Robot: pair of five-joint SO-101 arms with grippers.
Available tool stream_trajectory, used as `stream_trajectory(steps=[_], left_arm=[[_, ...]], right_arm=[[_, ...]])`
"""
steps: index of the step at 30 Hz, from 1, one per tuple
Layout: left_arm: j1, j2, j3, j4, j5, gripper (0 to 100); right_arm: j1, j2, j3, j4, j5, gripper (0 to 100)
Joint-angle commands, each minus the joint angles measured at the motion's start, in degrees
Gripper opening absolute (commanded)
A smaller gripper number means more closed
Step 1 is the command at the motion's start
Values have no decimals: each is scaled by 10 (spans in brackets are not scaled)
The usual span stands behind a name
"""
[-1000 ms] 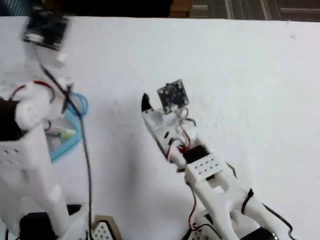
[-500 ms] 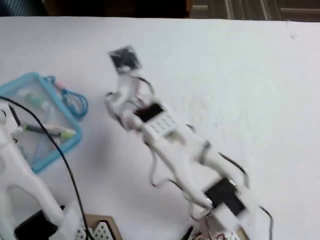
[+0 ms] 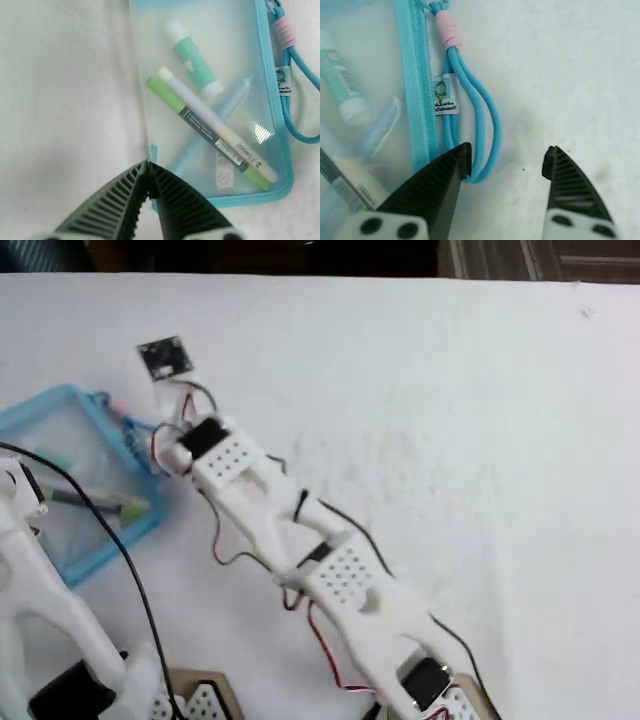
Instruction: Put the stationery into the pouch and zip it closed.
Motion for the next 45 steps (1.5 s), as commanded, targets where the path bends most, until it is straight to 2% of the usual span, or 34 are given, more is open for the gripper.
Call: stream_trajectory(steps=[1, 5, 9, 14, 16, 19, 24, 30, 39, 45], left_arm=[[-4, -3, -4, -5, 4, 24], [-4, -3, -4, -5, 4, 24], [-2, -3, -6, -4, 4, 24], [-2, -7, -8, -3, 3, 24], [-2, -7, -9, -2, 3, 24], [-2, -7, -11, -1, 3, 24], [5, -7, -11, -1, 2, 24], [72, -7, -12, 3, 1, 24], [196, -7, -12, -2, 1, 24], [262, -7, -12, -3, 1, 24]], right_arm=[[-7, 60, -164, 41, -4, 237], [-7, 122, -241, 48, -4, 236], [-10, 146, -247, 49, -4, 225], [-10, 163, -247, 51, -2, 71], [-10, 171, -246, 51, 32, 23], [-7, 181, -236, 68, 81, 17], [30, 182, -237, 101, 85, 17], [84, 145, -257, 195, 87, 16], [208, 58, -257, 387, 145, 16], [306, -3, -229, 389, 179, 16]])
